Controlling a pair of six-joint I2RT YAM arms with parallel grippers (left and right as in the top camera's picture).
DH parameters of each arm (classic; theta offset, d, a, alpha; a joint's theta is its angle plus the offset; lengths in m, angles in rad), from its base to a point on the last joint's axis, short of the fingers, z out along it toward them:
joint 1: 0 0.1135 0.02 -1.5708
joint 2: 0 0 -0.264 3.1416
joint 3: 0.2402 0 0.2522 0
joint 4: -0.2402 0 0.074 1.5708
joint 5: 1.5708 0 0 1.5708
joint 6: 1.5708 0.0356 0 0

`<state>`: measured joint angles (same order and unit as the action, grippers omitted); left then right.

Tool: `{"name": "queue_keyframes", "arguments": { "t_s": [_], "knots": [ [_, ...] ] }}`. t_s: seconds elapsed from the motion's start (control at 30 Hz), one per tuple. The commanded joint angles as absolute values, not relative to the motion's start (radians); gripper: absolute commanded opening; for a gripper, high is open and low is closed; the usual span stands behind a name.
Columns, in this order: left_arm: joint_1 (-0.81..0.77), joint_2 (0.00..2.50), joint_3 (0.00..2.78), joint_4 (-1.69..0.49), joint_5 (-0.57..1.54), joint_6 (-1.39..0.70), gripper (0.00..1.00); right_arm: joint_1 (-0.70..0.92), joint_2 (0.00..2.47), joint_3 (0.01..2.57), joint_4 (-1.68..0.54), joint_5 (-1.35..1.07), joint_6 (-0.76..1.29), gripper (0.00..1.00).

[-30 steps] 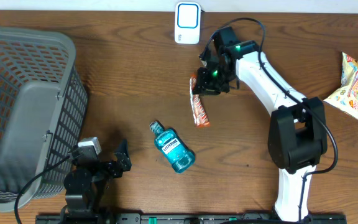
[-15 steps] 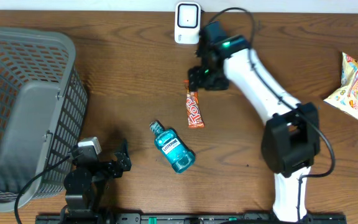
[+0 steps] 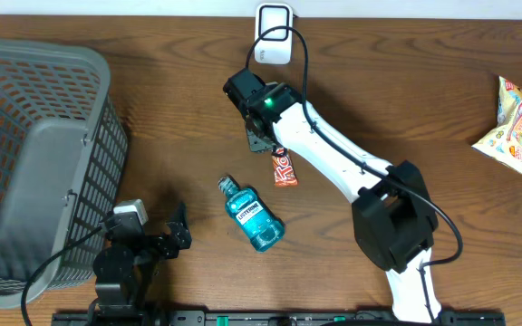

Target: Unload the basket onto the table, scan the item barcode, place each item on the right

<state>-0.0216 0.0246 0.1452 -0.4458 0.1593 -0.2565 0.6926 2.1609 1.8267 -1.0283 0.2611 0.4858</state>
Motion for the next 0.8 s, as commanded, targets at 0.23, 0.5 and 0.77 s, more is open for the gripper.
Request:
{"name": "queue_keyframes", "arguments": {
  "t_s": [0.23,0.5,0.77],
  "knots": [
    [-0.024,0.025,0.131,-0.462,0.171,-0.244,0.98,0.696,2.276,1.818,-1.05,0.275,0.521,0.32],
    [-0.024,0.025,0.131,-0.462,0.171,-0.244,0.98,0.709,2.276,1.818,-1.047,0.299,0.507,0.38],
    [-0.024,0.025,0.131,-0.462,0.171,-0.244,0.98,0.703,2.276,1.818,-1.021,0.309,0.508,0.41]
  ]
}}
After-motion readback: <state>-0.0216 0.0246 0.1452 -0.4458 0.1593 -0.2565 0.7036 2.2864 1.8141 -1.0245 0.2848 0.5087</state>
